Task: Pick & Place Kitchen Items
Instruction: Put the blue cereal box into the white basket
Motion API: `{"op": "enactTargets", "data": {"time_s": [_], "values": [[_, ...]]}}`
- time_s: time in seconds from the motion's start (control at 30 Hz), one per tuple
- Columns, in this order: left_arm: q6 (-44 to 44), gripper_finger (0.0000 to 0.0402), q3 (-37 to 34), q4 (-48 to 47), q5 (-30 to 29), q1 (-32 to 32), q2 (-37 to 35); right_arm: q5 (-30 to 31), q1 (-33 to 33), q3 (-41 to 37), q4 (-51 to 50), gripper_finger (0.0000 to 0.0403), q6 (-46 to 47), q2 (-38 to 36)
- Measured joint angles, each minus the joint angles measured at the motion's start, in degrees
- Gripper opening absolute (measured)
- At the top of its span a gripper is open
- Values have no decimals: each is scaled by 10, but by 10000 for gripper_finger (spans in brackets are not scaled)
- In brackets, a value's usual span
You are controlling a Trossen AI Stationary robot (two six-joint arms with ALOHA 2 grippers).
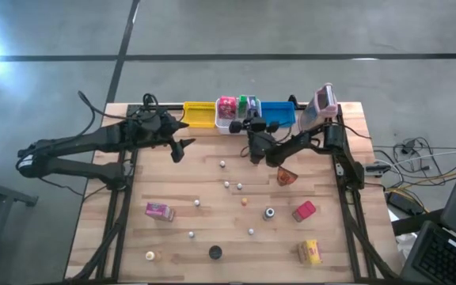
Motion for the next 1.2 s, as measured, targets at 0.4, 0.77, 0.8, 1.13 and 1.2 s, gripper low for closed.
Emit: {"op": "enactTargets", "data": {"time_s": [0.4,0.77,0.8,1.13,1.2], "values": [[0,289,0,0,0,0,0,0,-9,0,-62,80,46,0],[0,289,0,0,4,0,0,0,-8,0,-127,125,109,0],[0,289,0,0,6,0,0,0,-8,0,-126,130,108,0],[0,289,0,0,16,0,0,-2,-3,0,-125,179,77,-2],[0,289,0,0,16,0,0,-2,-3,1,-125,188,75,-2]]}}
